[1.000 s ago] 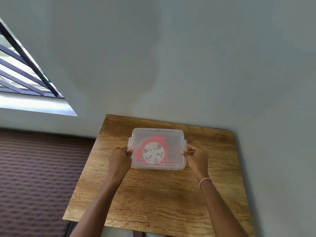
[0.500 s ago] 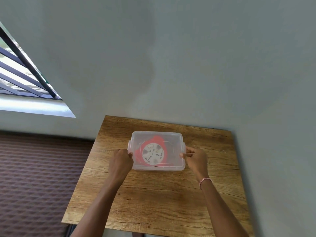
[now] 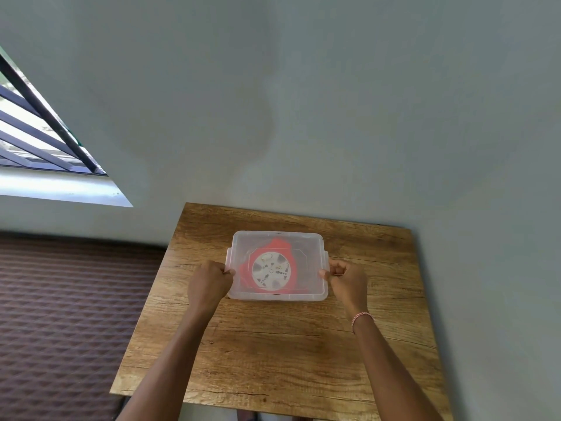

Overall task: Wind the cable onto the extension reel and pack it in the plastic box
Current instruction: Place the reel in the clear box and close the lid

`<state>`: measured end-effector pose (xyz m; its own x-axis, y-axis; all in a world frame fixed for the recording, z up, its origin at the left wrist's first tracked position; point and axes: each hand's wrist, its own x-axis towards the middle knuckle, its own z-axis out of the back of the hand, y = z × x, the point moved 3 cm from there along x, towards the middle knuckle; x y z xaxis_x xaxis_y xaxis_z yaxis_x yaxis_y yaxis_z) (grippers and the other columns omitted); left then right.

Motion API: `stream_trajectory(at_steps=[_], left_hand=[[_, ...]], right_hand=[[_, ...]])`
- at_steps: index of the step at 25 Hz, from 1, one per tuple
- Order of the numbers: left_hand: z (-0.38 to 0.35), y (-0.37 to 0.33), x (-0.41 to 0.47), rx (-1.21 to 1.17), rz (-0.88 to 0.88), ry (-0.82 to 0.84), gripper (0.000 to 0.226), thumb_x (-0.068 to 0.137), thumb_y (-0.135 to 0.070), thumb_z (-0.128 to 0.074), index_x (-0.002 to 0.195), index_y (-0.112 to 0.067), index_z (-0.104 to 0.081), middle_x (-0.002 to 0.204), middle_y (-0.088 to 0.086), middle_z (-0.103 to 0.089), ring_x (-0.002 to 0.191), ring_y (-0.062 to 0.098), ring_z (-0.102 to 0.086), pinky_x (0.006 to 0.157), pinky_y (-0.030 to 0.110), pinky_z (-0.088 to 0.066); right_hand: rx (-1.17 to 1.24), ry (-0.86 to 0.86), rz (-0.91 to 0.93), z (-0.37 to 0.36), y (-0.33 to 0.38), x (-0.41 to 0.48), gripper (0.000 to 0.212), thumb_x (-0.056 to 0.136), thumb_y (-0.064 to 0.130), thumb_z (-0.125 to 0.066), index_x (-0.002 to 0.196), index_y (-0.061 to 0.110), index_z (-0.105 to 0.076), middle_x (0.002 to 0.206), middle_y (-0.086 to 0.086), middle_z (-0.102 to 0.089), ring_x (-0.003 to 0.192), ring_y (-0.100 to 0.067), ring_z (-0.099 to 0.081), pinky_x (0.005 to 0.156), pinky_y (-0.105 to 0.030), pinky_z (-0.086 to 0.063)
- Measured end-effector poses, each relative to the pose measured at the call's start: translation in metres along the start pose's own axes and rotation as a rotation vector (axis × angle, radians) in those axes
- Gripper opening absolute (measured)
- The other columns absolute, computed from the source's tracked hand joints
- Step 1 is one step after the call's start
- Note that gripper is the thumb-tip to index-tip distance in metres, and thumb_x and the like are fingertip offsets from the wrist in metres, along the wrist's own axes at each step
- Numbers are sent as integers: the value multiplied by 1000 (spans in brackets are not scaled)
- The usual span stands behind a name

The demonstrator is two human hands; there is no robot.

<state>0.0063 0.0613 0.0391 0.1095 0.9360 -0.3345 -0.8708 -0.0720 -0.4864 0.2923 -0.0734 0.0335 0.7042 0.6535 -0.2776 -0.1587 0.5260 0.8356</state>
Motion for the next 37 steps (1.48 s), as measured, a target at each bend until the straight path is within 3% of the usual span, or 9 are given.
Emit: stream_trajectory(at_steps=[5, 9, 15, 19, 24, 29, 32, 35, 37], left_hand=[[-3, 10, 1, -516, 199, 99, 9, 95, -15, -74, 98, -7, -74, 93, 12, -80, 73, 23, -79, 63, 45, -67], [-6, 10, 4, -643, 279, 183, 47, 98, -14, -71, 142, -10, -52, 112, 14, -72, 89, 28, -77, 58, 37, -65], [-12, -4, 23, -525, 102, 50, 12, 102, -22, -66, 110, -19, -75, 95, 2, -78, 83, 19, -78, 72, 45, -67], [-9, -24, 45, -628, 159, 61, 14, 100, -20, -69, 110, -10, -71, 100, 7, -77, 87, 24, -77, 75, 49, -67], [-4, -30, 77, -699, 223, 126, 15, 97, -11, -72, 106, 1, -72, 104, 19, -77, 97, 34, -76, 89, 54, -62], [-8, -30, 77, -722, 153, 83, 15, 99, -5, -67, 111, -4, -76, 98, 10, -77, 95, 26, -75, 81, 45, -64], [-10, -27, 73, -732, 94, 53, 20, 101, -5, -64, 117, -10, -75, 97, 4, -77, 91, 17, -73, 67, 27, -58], [-11, -28, 70, -713, 57, 30, 22, 102, -4, -62, 119, -11, -75, 96, 1, -77, 89, 14, -73, 63, 21, -56], [-12, -28, 68, -708, 44, 20, 22, 102, -3, -62, 118, -10, -75, 96, 1, -78, 89, 14, -73, 63, 22, -57]], right_hand=[[93, 31, -101, 2, -7, 5, 28, 82, 13, -86, 106, 21, -73, 91, 5, -76, 78, -10, -74, 52, -19, -58], [66, 24, -113, -7, -10, -1, 20, 91, 17, -77, 108, 23, -69, 92, 5, -73, 80, -12, -74, 57, -26, -63], [26, -88, -55, -18, -1, 7, 8, 92, 16, -75, 89, 24, -75, 80, 6, -75, 74, -16, -75, 63, -40, -66], [16, -121, -86, -20, 13, 33, 13, 93, 19, -74, 106, 16, -77, 93, 0, -76, 86, -21, -74, 74, -42, -66], [506, 188, -453, -15, 13, 57, 28, 95, 9, -71, 120, 12, -58, 113, -12, -72, 101, -31, -71, 79, -50, -63], [731, 326, -538, -12, 8, 57, 19, 93, 6, -72, 112, 5, -66, 103, -13, -74, 93, -26, -70, 62, -37, -61], [811, 327, -556, -13, 2, 56, 19, 92, 6, -73, 111, 3, -69, 108, -16, -73, 100, -27, -68, 76, -39, -59], [887, 319, -527, -11, -2, 55, 27, 91, 2, -72, 118, 3, -67, 114, -17, -72, 107, -29, -67, 92, -43, -57], [741, 237, -404, -8, 0, 55, 30, 89, 1, -74, 119, 5, -68, 113, -14, -75, 106, -29, -71, 90, -44, -60]])
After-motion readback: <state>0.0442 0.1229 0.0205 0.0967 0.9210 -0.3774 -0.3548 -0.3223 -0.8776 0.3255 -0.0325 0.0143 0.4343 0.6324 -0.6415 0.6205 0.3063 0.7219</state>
